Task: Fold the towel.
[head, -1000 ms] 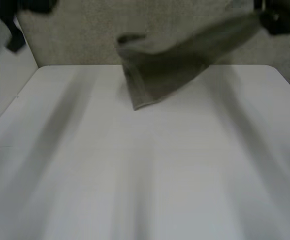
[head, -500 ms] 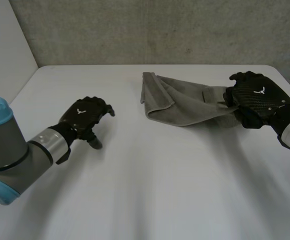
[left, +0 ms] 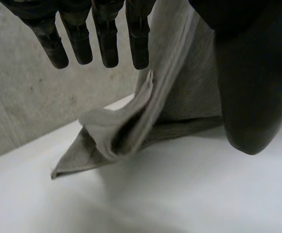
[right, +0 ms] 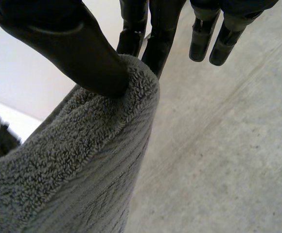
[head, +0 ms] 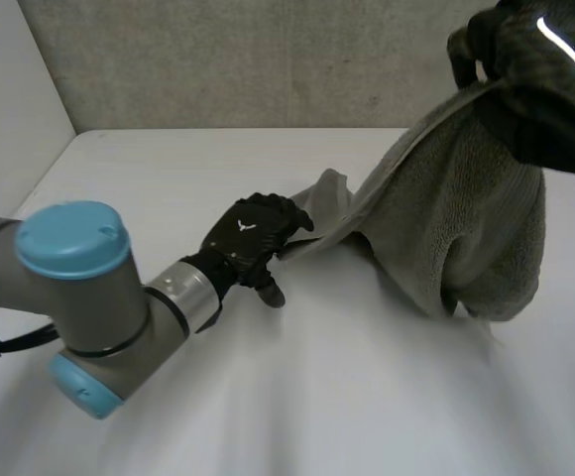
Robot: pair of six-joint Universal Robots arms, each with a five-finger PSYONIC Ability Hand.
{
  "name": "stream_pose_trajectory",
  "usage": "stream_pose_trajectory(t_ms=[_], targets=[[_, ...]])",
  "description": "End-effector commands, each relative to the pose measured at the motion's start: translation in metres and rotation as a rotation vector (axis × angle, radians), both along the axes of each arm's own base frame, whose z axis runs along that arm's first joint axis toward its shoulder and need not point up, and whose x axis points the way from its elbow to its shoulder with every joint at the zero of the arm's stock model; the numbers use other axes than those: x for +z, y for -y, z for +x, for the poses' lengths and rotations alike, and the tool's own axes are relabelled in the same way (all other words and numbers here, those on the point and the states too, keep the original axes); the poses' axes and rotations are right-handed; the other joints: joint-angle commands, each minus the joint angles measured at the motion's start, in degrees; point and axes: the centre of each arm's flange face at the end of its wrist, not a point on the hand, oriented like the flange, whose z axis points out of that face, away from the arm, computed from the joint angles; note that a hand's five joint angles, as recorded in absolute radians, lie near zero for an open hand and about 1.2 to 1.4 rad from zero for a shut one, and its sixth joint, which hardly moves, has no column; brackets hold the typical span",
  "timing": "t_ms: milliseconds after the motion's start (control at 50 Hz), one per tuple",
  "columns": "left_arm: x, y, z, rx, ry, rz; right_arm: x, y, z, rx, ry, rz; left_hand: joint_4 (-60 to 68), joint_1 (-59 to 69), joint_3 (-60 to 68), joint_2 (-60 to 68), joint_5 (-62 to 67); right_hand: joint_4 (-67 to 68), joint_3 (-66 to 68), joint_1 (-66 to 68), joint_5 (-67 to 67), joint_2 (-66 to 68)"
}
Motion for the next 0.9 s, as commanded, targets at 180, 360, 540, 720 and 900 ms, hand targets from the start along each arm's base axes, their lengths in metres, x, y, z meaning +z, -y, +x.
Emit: stream_pose_trajectory(t_ms=[180,360,540,720,900], targets=[[-0.044,-0.004,-0.025,0.056,-0.065,0.168,0.002,-0.007,0.000,0.004,0.027,0.018,-3.0,0.5,-2.5,2.6,4.6,-0.4,-0.4,4.7,3.2,5.8],[-0.042,0.017,-0.033,0.160,-0.142,0.041,-0.013,-0.007,0.000,0.004,0.024,0.068,-3.0,58.2,-2.5,60.3,62.3,-0.4,-0.4,4.7,3.2,5.8],[0.002,0.045,0.013,0.281,-0.150,-0.014,-0.027,0.011,-0.005,-0.027,0.002,0.107,-3.0,58.2,-2.5,60.3,62.3,-0.4,-0.4,4.7,3.2,5.8],[0.054,0.032,0.061,0.331,-0.036,-0.122,-0.081,0.077,-0.043,-0.154,-0.160,0.266,-3.0,58.2,-2.5,60.3,62.3,-0.4,-0.4,4.7,3.2,5.8],[0.079,-0.017,0.088,0.228,0.121,-0.042,-0.128,0.074,-0.048,-0.178,-0.515,0.420,-3.0,58.2,-2.5,60.3,62.3,-0.4,-0.4,4.7,3.2,5.8]])
